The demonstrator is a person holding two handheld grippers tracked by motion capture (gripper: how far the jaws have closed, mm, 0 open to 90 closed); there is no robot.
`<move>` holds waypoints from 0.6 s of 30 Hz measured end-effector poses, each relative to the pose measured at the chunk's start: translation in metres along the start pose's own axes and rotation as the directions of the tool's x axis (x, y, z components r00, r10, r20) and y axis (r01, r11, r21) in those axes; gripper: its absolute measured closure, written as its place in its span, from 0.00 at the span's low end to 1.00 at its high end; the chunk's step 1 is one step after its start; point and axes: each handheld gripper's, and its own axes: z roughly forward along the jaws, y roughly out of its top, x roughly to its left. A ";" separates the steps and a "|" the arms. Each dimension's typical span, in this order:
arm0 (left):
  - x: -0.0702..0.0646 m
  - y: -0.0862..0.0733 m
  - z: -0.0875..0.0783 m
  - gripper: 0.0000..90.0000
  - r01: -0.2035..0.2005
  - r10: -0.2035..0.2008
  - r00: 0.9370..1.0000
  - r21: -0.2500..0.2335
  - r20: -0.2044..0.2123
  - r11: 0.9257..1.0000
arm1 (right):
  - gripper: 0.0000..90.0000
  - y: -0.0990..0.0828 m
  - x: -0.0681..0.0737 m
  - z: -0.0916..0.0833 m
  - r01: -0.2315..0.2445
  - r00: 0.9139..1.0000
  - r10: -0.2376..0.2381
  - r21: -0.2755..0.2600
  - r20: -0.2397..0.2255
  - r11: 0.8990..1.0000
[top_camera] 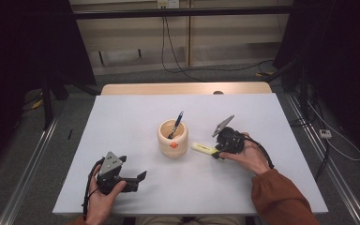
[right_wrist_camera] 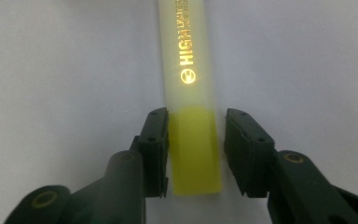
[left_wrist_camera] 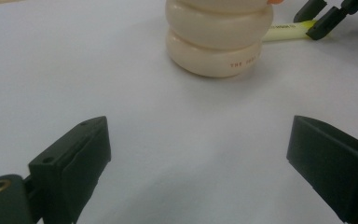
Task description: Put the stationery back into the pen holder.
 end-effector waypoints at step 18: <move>0.000 0.001 -0.001 0.07 -0.033 0.034 0.999 0.013 -0.018 0.999 | 0.75 -0.002 0.004 -0.013 -0.029 1.000 0.029 -0.024 -0.002 0.999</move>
